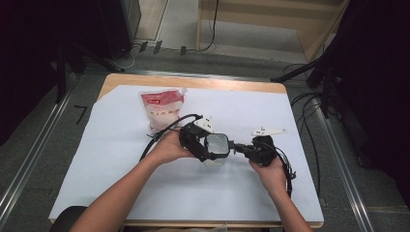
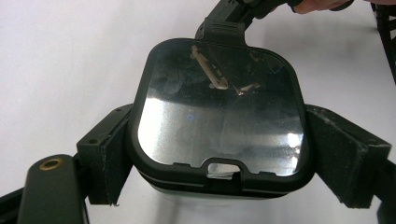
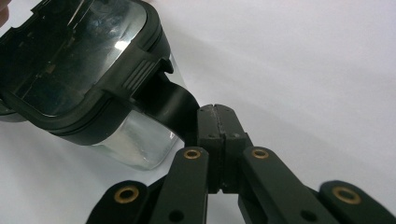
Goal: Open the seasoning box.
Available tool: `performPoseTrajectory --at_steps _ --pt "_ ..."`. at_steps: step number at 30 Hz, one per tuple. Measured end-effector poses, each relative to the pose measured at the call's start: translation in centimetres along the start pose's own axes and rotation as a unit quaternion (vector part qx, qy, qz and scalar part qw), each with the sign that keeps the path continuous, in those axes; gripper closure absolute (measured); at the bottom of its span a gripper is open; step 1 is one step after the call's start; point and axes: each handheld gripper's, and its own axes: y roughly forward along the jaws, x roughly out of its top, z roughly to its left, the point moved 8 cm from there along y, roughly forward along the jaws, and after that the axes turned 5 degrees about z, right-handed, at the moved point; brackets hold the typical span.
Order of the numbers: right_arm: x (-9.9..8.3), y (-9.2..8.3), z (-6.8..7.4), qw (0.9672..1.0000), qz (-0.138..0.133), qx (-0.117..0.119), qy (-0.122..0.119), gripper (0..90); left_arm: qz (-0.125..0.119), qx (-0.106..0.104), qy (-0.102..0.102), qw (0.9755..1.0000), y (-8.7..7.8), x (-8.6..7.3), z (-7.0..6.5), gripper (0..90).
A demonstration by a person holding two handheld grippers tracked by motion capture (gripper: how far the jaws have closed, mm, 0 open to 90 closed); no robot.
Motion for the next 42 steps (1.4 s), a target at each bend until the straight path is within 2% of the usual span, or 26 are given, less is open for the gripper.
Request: performPoseTrajectory --at_steps 5,10,19,24,26,27,30,37,42 --pt "0.0 0.0 0.0 1.0000 0.000 0.000 0.001 90.0 -0.007 -0.002 0.000 1.0000 0.0 0.0 0.0 16.8" --pt "0.0 0.0 0.0 1.0000 0.001 -0.002 -0.001 90.0 0.004 0.011 0.010 0.9999 -0.1 0.1 -0.1 17.2" --pt "0.0 0.0 0.2 1.0000 0.003 0.000 -0.006 90.0 0.001 0.010 0.019 0.9998 -0.6 0.4 -0.1 17.9" --pt "0.0 0.0 0.2 1.0000 0.003 0.001 -0.005 90.0 -0.012 0.013 0.021 0.9996 -0.8 0.9 -0.3 17.9" --pt "0.0 0.0 0.2 1.0000 0.003 0.001 -0.006 90.0 -0.008 0.012 0.024 0.9996 -1.0 1.0 -0.3 18.1" --pt "0.0 0.0 0.2 1.0000 0.002 0.002 -0.006 90.0 -0.015 0.012 0.020 0.9996 -1.1 1.2 -0.4 18.3" --pt "0.0 0.0 0.3 1.0000 0.001 0.005 -0.006 90.0 -0.012 0.011 0.022 0.9996 -1.3 1.5 -0.5 18.4" --pt "0.0 0.0 0.3 1.0000 0.003 0.005 -0.006 90.0 -0.027 0.002 0.008 0.9996 -1.3 2.4 -0.5 18.4" --pt "0.0 0.0 0.3 1.0000 0.003 0.005 -0.006 90.0 -0.024 -0.001 0.012 0.9996 -1.4 3.0 -0.5 18.3"
